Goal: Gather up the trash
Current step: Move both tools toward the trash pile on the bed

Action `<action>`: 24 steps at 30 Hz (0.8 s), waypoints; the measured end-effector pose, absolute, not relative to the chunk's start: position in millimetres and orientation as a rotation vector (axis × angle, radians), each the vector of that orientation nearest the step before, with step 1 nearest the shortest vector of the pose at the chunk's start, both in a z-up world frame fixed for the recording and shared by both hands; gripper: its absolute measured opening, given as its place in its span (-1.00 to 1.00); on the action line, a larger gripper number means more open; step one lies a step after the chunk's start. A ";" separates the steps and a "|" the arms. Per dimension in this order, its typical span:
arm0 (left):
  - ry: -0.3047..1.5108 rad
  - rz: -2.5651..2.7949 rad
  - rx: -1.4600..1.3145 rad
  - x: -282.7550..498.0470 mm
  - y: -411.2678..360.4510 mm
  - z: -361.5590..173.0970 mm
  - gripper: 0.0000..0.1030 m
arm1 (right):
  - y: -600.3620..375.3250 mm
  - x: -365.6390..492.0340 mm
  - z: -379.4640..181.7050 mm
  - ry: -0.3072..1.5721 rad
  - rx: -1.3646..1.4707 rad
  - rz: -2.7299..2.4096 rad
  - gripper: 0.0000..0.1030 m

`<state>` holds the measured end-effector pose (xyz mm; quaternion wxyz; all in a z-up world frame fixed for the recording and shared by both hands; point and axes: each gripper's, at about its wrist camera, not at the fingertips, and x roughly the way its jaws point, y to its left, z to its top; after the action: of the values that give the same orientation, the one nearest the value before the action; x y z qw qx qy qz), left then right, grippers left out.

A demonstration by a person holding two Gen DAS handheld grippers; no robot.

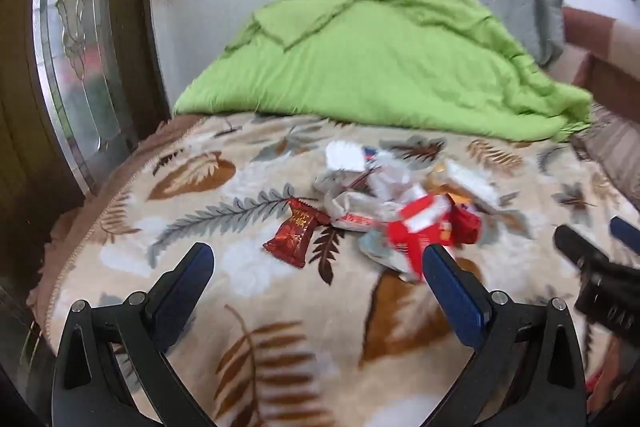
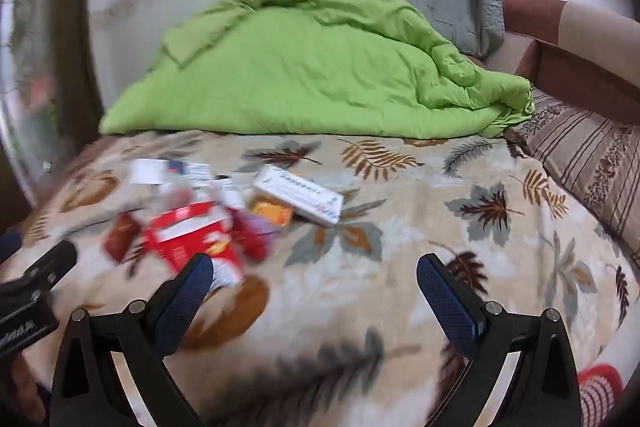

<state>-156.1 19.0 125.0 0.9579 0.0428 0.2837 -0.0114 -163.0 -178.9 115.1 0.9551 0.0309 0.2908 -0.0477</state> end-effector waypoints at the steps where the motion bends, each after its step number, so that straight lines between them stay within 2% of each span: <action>1: 0.573 -0.026 0.094 -164.3 16.7 132.1 1.00 | -175.7 -177.1 123.7 0.578 0.068 -0.079 0.99; 9: 0.509 -0.037 0.079 -228.6 18.4 173.6 1.00 | -162.8 -249.8 168.8 0.506 0.047 -0.059 0.99; 24: 0.443 0.004 0.088 -282.3 31.5 200.3 1.00 | -163.0 -308.3 189.3 0.465 0.062 -0.038 0.99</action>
<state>-282.3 31.5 200.3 0.9746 0.0437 0.2198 0.0022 -308.3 -163.0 189.3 0.9724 0.0309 0.2304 -0.0189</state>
